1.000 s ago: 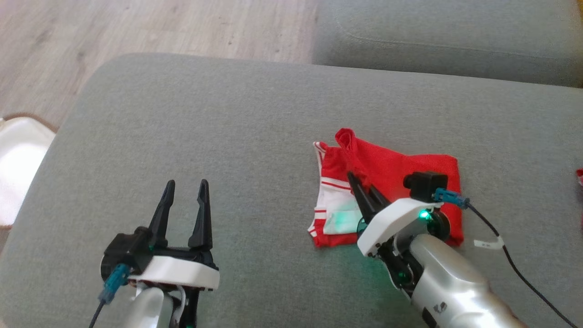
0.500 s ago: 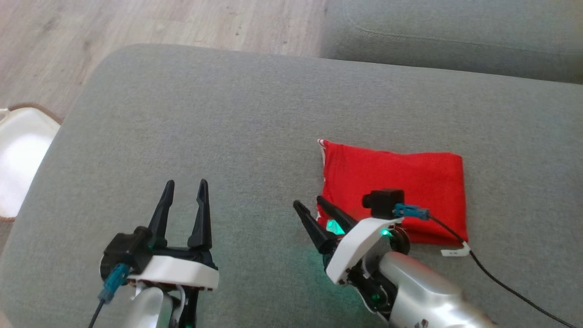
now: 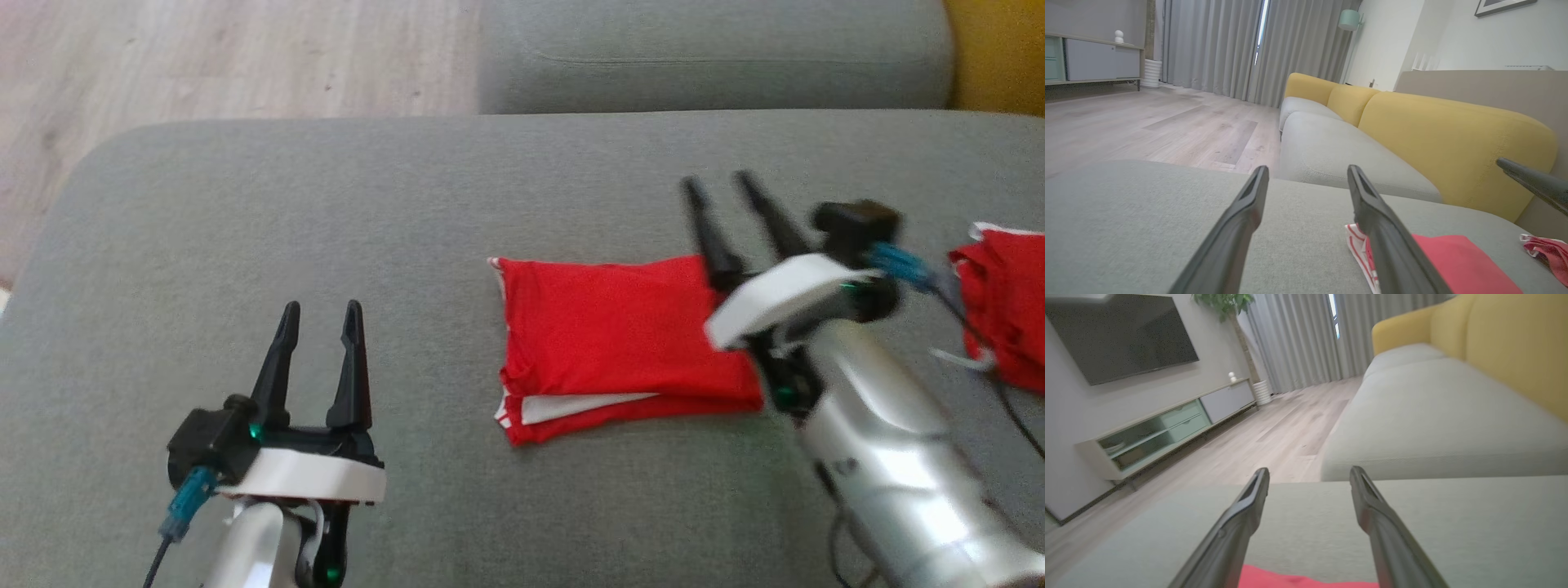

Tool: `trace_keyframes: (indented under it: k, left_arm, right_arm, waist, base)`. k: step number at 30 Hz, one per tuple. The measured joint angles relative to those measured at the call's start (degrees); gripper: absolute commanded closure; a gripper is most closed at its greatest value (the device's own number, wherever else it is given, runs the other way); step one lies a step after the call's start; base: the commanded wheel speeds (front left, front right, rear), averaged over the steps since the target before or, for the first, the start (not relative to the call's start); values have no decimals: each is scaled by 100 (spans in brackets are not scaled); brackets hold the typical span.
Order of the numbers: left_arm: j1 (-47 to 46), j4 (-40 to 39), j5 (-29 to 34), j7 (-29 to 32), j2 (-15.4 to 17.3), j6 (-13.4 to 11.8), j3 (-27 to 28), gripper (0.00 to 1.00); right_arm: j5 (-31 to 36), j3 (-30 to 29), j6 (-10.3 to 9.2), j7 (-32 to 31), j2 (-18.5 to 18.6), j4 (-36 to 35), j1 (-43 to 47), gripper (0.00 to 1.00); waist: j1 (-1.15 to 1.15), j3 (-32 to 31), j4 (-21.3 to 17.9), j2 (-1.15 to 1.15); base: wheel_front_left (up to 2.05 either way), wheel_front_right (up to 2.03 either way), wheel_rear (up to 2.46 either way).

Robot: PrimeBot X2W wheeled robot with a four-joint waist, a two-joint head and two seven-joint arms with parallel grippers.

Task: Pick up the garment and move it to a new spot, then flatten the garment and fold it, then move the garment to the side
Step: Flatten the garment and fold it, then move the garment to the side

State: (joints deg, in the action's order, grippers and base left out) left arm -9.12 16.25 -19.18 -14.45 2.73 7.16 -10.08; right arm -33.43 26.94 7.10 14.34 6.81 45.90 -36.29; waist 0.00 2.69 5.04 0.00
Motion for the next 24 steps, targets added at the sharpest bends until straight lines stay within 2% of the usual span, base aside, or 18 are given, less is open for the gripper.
trace_keyframes:
  k: [3,6,12,16,24]
  left_arm:
    - [1,-85,0,0,0,0,13,0]
    - [1,-163,2,0,0,-1,19,0]
    - [63,-186,111,0,0,-1,91,0]
    - [260,-214,158,0,0,-1,103,0]
    - [307,-261,159,0,1,-3,107,0]
  right_arm:
    - [858,-931,0,3,80,-485,561,0]
    - [1490,-1581,0,2,-12,-900,1216,0]
    - [2390,-2124,0,2,-293,-1659,2073,0]
    - [2440,-2374,0,2,-337,-1992,2388,0]
    - [2224,-2364,1,2,-369,-2306,2619,0]
  waist:
    - [0,-11,-143,0]
    - [0,-24,-260,0]
    - [0,-58,-415,0]
    - [-1,-62,-439,0]
    - [0,-43,-396,0]
  base:
    - [0,0,0]
    - [0,0,0]
    - [0,0,0]
    - [0,0,0]
    - [0,0,0]
